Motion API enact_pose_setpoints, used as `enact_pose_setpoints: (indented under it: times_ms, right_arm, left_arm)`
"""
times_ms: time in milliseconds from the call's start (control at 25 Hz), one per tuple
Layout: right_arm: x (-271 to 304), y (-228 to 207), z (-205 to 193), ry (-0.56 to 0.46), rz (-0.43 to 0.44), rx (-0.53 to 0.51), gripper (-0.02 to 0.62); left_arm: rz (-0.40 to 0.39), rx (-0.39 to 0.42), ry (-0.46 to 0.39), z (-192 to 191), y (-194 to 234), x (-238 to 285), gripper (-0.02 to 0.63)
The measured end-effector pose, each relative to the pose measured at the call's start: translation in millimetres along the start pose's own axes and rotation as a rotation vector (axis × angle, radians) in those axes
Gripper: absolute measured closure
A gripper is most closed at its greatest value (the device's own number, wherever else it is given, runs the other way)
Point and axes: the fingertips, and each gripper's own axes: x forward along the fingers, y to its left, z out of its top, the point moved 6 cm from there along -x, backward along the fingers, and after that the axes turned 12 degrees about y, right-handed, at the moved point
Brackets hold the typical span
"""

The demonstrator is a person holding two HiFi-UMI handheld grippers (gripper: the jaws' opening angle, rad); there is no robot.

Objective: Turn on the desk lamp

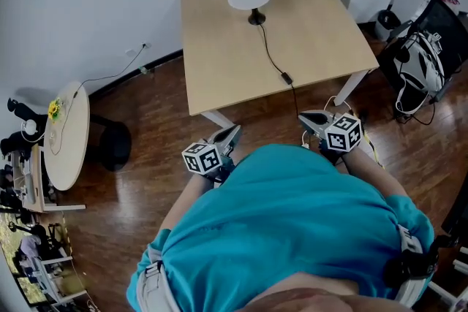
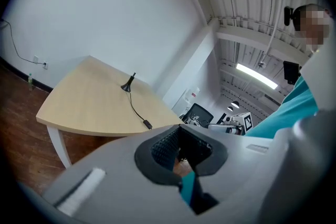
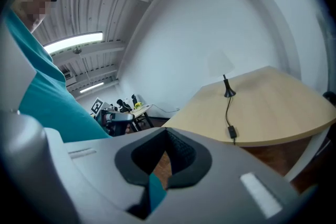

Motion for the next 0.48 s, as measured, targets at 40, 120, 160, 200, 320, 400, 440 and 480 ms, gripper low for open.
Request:
enact_pose_setpoints:
  times_ms: [40,120,160,200,320,400,440,480]
  right_arm:
    - [2,-1,8,-0.005,-0.009,-0.004,0.594]
    - [12,0,28,-0.012,-0.028,-0.015,0.594]
    - [17,2,38,-0.016,-0.04,-0.019,0.594]
    - [23,3,48,-0.019,-0.055,-0.021,0.594]
    - [39,-4,83,-0.02,-0.118,-0.009,0.594]
    - [52,-9,106,-0.021,-0.156,0.017,0.594]
    - [58,-11,117,-0.022,-0.175,0.03,0.594]
    - [63,-14,128,-0.023,-0.195,0.045,0.594]
  left_arm:
    - [-0.004,0.002,0.002,6,5,2,0.604]
    - [-0.022,0.003,0.013,17,18,3,0.604]
    - [-0.034,0.005,0.019,24,25,2,0.604]
    - [-0.049,0.011,0.025,33,31,2,0.604]
    - [-0.104,0.029,0.052,70,55,10,0.604]
    - [-0.142,0.047,0.095,98,74,18,0.604]
    - [-0.16,0.061,0.119,112,83,22,0.604]
    - [-0.176,0.075,0.142,127,92,27,0.604]
